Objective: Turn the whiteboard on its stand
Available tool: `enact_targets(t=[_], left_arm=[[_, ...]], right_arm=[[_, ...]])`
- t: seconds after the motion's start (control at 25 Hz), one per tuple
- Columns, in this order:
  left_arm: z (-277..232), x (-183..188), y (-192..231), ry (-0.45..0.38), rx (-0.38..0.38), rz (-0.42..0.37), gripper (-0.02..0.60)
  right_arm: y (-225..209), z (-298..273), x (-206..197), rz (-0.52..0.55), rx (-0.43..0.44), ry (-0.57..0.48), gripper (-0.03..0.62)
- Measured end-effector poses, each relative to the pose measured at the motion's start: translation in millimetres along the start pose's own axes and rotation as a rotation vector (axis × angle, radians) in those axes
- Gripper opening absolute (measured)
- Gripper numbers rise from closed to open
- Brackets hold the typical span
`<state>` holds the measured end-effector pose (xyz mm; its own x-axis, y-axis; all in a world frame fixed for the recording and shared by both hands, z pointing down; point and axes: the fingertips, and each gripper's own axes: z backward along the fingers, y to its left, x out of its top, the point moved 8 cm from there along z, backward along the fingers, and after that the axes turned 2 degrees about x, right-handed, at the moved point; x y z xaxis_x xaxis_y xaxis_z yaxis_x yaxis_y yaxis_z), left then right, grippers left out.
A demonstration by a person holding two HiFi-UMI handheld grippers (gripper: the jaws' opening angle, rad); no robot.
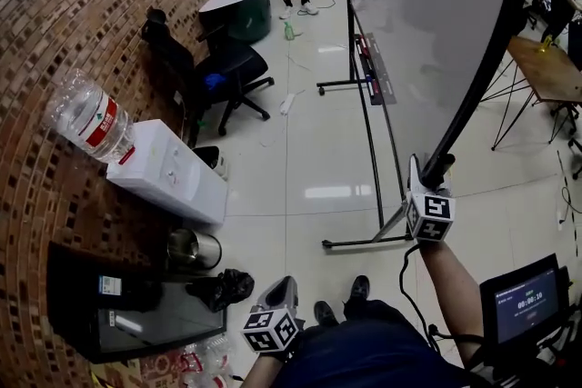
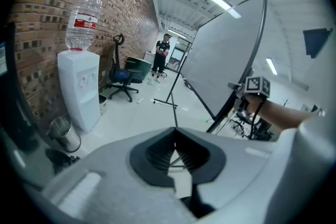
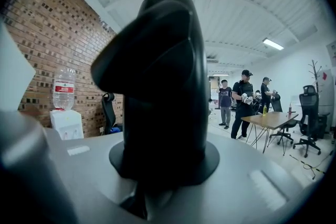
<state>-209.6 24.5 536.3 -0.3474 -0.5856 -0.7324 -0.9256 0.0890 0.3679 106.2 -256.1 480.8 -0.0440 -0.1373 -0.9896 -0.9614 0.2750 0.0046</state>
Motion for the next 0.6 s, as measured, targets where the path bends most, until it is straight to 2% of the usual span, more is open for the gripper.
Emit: enact_targets(t=[0.36, 0.6], left_arm=[[22.2, -50.7, 10.9, 0.084, -0.078, 0.031, 0.006], [37.2, -46.7, 3.1, 0.069, -0.073, -0.015, 0.006]], right_arm=[[-22.6, 46.2, -0.5, -0.002, 0.01, -0.009, 0.097], [-28.8, 75.3, -6.3, 0.003, 0.014, -0.007, 0.097]])
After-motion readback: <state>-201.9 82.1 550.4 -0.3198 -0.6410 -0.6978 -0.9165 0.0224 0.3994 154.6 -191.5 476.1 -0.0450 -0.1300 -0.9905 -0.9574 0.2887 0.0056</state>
